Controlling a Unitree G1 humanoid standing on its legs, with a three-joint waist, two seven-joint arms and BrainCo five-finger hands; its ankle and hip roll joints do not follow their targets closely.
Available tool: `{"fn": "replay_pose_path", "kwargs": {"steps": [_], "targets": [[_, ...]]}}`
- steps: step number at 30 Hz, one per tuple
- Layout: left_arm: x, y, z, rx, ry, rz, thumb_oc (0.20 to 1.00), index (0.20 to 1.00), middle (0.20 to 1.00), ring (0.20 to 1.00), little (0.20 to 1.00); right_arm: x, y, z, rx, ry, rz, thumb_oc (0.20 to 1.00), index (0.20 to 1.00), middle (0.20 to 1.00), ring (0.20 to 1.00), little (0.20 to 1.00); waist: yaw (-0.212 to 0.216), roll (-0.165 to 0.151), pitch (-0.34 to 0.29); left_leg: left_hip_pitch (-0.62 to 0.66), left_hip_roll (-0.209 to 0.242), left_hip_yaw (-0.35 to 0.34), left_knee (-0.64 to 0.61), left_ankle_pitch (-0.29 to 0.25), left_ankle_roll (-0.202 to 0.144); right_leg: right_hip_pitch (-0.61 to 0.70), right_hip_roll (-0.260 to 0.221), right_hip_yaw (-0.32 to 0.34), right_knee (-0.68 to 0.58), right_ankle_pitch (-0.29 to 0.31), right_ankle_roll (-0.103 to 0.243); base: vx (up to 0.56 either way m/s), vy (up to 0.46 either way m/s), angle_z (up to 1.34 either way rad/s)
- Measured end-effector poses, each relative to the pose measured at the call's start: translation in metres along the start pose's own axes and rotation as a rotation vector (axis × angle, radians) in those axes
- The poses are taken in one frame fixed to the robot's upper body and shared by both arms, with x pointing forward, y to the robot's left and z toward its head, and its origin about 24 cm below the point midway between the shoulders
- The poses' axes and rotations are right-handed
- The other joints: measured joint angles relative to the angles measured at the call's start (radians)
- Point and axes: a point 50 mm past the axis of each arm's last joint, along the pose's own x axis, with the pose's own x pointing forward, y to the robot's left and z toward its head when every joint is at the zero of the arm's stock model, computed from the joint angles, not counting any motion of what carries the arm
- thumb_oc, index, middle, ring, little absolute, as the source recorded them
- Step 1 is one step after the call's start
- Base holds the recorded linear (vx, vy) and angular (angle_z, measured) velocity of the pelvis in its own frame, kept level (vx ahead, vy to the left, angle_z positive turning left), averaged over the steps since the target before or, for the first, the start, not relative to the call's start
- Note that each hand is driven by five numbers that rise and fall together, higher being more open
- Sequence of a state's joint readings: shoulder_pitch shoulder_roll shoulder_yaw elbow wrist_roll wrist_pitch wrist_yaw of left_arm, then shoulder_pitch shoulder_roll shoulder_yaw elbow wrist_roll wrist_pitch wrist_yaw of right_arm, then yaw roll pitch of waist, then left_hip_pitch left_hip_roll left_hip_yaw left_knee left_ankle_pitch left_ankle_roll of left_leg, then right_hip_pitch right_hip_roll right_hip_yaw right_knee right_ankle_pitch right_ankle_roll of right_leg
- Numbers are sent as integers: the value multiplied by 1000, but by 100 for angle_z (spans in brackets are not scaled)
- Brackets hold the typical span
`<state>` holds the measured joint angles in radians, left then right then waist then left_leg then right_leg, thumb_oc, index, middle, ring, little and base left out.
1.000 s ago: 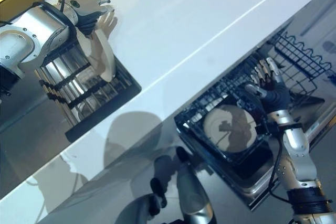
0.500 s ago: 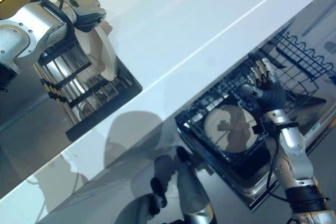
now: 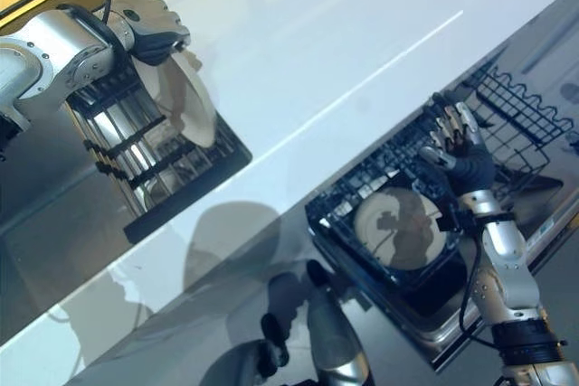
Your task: Pick up plates and place into dishwasher.
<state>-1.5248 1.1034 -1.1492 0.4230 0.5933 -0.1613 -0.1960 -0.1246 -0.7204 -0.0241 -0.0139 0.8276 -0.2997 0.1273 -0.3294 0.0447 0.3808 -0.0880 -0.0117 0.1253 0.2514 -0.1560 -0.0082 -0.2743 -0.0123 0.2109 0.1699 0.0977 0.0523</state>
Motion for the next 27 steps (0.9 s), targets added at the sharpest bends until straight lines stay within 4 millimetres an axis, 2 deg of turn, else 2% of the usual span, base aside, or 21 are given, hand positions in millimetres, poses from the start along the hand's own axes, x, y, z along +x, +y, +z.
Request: {"fn": "replay_pose_path", "kwargs": {"steps": [8, 12, 17, 20, 27], "targets": [[-19, -3, 13, -50, -126, 189, 200, 200, 200, 200, 200, -17, -4, -18, 38, 63, -48, 1000, 1000, 1000, 1000, 1000, 36, 12, -63, 100, 15, 0, -67, 9, -13, 77, 16, -4, -20, -12, -14, 91, -19, -2], [-26, -8, 22, -83, -180, 261, 200, 200, 200, 200, 200, -23, -4, -22, 43, 83, -52, 1000, 1000, 1000, 1000, 1000, 51, 26, -135, 136, 17, -1, -104, 16, -14, 105, 17, -10, -38, -16, -14, 49, -16, 3], [-38, -23, 19, -90, -192, 268, 200, 200, 200, 200, 200, -29, -4, -27, 62, 100, -71, 1000, 1000, 1000, 1000, 1000, 56, 29, -202, 167, 18, -4, -139, 21, -12, 135, 15, -17, -65, -17, -13, 16, -12, 3], [-43, -21, 19, -89, -202, 294, 200, 200, 200, 200, 200, -36, -5, -31, 63, 123, -84, 1000, 1000, 1000, 1000, 1000, 73, 29, -218, 182, 17, -5, -151, 26, -10, 150, 13, -18, -75, -15, -11, -6, -6, 1], [-52, -18, 9, -113, -165, 352, 200, 200, 200, 200, 200, -36, -4, -32, 71, 125, -87, 1000, 1000, 1000, 1000, 1000, 75, 29, -249, 200, 14, -13, -178, 35, -8, 167, 9, -26, -95, -13, -9, -41, -15, 3]]}}
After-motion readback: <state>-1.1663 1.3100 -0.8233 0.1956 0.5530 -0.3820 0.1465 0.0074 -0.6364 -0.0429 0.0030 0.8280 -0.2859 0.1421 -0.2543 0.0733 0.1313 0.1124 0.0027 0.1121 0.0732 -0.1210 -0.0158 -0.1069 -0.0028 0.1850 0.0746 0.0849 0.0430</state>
